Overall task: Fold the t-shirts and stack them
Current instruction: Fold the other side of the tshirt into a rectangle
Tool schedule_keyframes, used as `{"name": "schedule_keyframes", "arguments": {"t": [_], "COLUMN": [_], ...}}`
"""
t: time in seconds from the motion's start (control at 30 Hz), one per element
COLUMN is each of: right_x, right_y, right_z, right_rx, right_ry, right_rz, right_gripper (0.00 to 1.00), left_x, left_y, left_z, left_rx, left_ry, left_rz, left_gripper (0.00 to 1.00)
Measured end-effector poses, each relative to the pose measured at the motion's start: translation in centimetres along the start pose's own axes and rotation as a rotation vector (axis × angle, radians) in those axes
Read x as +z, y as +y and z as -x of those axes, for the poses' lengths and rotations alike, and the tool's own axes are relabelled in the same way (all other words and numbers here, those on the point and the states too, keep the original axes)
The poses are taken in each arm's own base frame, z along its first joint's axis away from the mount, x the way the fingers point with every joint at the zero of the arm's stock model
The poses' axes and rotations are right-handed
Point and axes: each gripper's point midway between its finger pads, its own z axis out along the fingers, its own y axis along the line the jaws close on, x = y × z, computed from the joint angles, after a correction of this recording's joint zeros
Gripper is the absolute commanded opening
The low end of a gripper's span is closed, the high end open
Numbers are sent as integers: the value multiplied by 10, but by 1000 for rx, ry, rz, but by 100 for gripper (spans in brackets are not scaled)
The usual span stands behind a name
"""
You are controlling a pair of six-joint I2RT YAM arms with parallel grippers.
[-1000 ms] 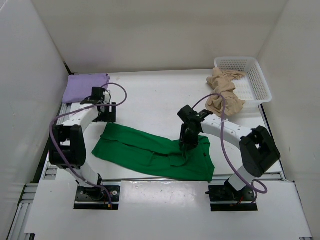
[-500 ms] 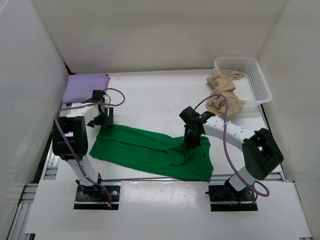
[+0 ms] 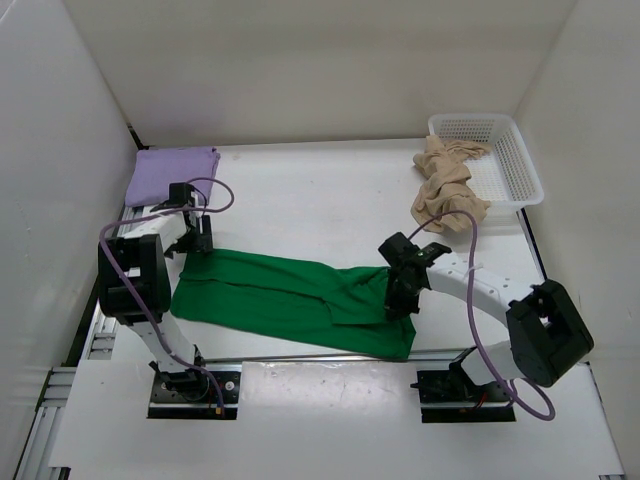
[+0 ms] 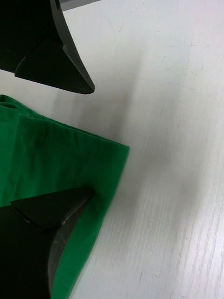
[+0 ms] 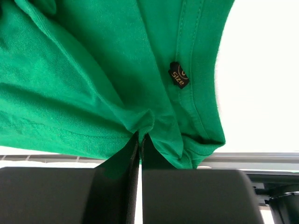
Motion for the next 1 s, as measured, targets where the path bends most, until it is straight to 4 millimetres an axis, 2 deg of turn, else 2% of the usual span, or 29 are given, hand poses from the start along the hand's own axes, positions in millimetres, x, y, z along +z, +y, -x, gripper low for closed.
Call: {"name": "schedule_keyframes", "arguments": {"t": [0.1,0.27,0.33,0.43,0.5,0.57,0.63,0.67,0.7,0.73,0.77,0.8,0.83,0.9,1.0], "right_x": [0,4,5,9,11,14,16,18,20,21,23,23,24,23,23], "right_y": [1,-1,2,5,8,11,12,11,11,10,9,10,11,13,19], "right_z": [-7,-29,-31,-31,-26,-17,-9,-6,-4,-2,-1,0,0,2,8], "right_rx": [4,2,-2,-16,-22,-9,19,34,51,63,72,78,79,83,108], "right_ry": [22,101,118,142,153,157,166,172,179,185,191,198,201,198,176], "right_rz": [32,80,93,99,96,108,131,136,140,144,145,145,148,157,175], "right_gripper": [0,0,0,0,0,0,0,0,0,0,0,0,0,0,0], "left_x": [0,-1,-3,-16,-41,-79,-134,-168,-199,-233,-261,-284,-298,-298,-267], "left_y": [1,2,5,10,11,3,-23,-48,-77,-117,-157,-193,-221,-253,-278], "left_z": [0,-1,-1,0,13,41,69,76,74,60,35,3,-32,-89,-143], "left_rx": [-3,-4,-2,12,17,23,53,93,149,241,355,484,607,786,925], "left_ry": [-3,-9,-8,-22,-87,-218,-399,-504,-584,-653,-683,-678,-639,-500,-248], "left_rz": [5,12,27,61,71,51,-16,-73,-145,-263,-395,-524,-643,-783,-857], "left_gripper": [91,93,100,100,100,100,98,97,97,97,94,91,84,77,73]}}
